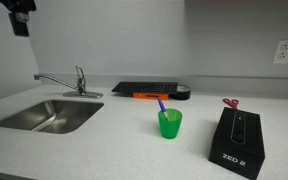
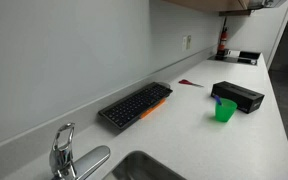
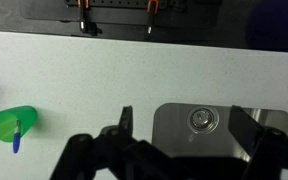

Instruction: Remove the blue pen from the green cup

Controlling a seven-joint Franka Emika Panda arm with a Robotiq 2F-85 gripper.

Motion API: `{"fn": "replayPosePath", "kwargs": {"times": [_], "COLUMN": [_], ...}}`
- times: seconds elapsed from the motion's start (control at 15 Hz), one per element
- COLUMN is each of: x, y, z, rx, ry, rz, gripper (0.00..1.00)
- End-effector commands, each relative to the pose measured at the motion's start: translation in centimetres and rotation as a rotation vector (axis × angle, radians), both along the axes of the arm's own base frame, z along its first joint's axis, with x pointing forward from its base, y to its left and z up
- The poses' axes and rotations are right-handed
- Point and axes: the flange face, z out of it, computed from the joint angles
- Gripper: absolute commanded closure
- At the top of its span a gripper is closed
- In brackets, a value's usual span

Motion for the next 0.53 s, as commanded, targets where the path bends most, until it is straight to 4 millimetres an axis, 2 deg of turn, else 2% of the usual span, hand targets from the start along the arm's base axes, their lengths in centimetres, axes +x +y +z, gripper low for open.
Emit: {"fn": "replayPosePath", "kwargs": {"times": [0.0,0.27,0.47], "x": [0.1,0.1,1.5], "y": [0.0,0.0,-2.0], "z": [0.0,0.0,-1.8], "rx": [0.0,0.0,-0.063], "ry": [0.003,0.003,-0.016], "rz": [0.0,0.0,-0.054], "gripper": [0.0,0.0,0.0]}}
